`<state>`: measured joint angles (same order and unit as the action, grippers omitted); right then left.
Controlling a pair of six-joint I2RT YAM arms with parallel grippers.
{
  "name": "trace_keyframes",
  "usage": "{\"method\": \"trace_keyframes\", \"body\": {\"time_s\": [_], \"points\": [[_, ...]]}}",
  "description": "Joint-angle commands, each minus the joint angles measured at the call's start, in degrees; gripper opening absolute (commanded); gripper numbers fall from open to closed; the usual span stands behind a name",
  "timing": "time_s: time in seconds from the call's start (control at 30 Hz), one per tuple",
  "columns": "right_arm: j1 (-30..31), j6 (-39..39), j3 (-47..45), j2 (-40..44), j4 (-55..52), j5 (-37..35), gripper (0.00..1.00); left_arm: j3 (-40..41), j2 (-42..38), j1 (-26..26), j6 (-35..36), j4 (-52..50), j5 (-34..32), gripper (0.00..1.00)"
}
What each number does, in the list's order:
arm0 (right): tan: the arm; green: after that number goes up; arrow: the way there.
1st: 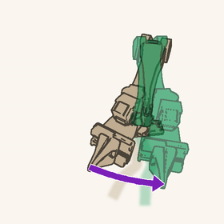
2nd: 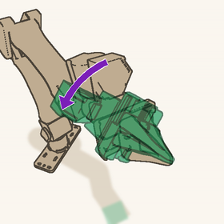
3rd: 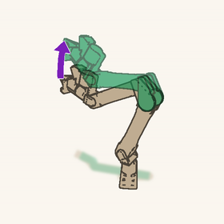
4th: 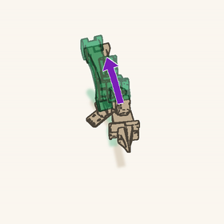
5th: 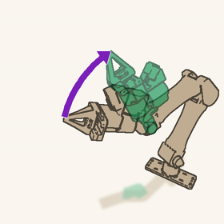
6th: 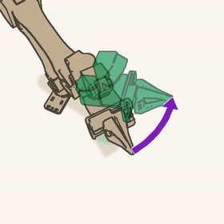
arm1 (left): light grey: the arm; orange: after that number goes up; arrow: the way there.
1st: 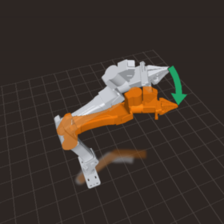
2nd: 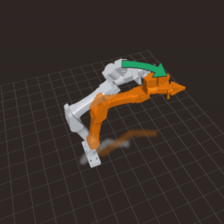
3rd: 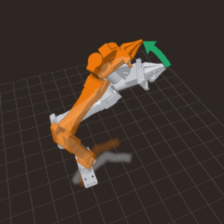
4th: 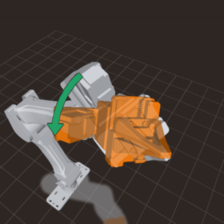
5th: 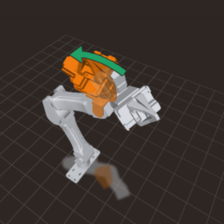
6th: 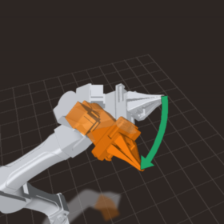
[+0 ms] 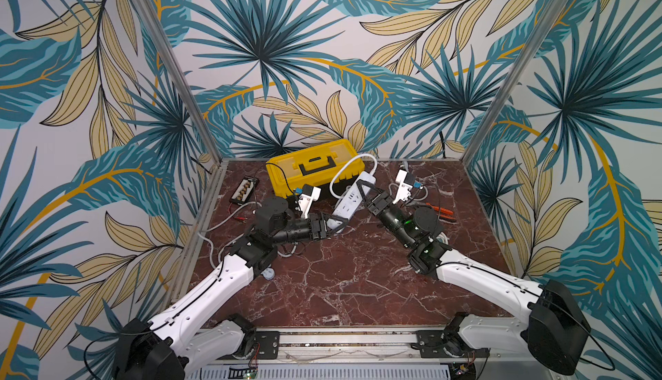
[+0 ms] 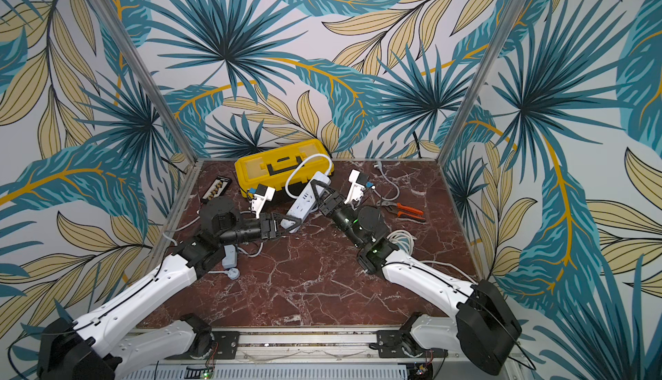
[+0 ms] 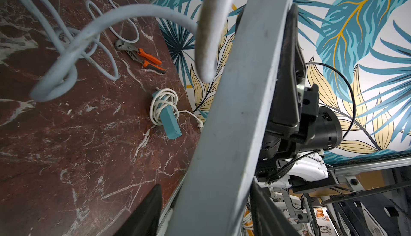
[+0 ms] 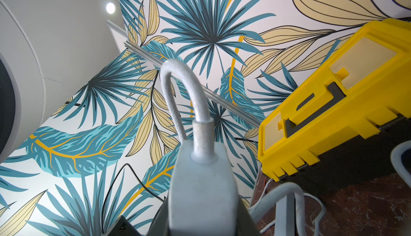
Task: Wrap the cord around the power strip
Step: Pick up the power strip from the center of the board.
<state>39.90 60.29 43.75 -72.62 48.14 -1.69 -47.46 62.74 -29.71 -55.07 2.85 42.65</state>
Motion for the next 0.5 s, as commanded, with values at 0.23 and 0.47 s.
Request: {"method": "trace_keyframes", "body": {"time_s": [0.23,0.47], "points": [[0.5,4.3,-0.3,-1.7,6.7,1.4,0.14,-4.9,3.7,-0.1,1.9,0.1,-0.9,0.45],[0.1,-3.1,-2.4,1.8,4.3,-2.2,0.56,-5.7,4.4,-0.1,0.5,0.1,-1.3,0.15]]}}
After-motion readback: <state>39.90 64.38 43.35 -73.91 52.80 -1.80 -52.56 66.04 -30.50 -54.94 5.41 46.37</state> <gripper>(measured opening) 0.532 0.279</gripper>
